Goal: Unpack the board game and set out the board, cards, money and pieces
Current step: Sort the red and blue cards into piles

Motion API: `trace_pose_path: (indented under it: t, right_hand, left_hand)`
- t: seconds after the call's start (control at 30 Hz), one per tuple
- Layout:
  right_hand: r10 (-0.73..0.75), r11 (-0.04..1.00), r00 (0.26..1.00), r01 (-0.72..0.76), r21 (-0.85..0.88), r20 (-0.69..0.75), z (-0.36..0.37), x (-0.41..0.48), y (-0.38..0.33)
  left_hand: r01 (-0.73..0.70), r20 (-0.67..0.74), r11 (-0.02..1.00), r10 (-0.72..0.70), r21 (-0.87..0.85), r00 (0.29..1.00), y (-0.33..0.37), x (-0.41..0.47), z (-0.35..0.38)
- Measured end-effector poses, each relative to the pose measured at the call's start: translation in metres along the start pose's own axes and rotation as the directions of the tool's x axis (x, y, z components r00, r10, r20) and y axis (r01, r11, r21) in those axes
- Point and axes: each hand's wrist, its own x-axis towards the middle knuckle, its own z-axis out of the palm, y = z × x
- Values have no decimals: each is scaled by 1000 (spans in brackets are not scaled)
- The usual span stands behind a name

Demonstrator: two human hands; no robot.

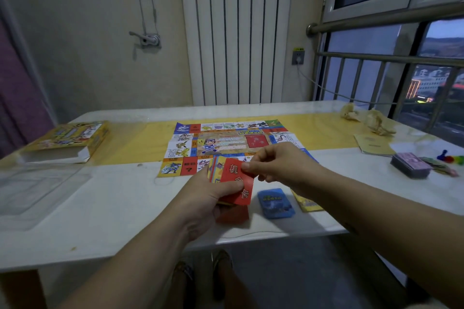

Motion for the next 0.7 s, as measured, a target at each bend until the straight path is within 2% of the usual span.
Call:
trace_pose_path:
  t: [0.2, 0.4, 0.53, 0.6, 0.7]
  right_hand:
    - [51, 998, 997, -53, 25, 65, 4, 7, -2]
    - [58, 991, 995, -67, 112, 80, 7, 11, -2]
    - [13, 999, 998, -15, 35, 61, 9, 13, -4]
    - [14, 999, 999, -16, 37, 29, 9, 14, -4]
    - [36, 999, 998, -35, -30, 51, 11, 16, -2]
  left_hand:
    - [17, -14, 994, -19, -109, 1000, 1, -6, -16]
    - [-46, -67, 997, 42, -60, 997, 1, -6, -24]
    - [-47, -118, 997, 40, -61, 992, 1, -5, -25]
    - [-28, -147, 994, 12, -109, 989, 6, -5, -29]
    - [12, -185, 962, -65, -273, 981, 18, -4, -43]
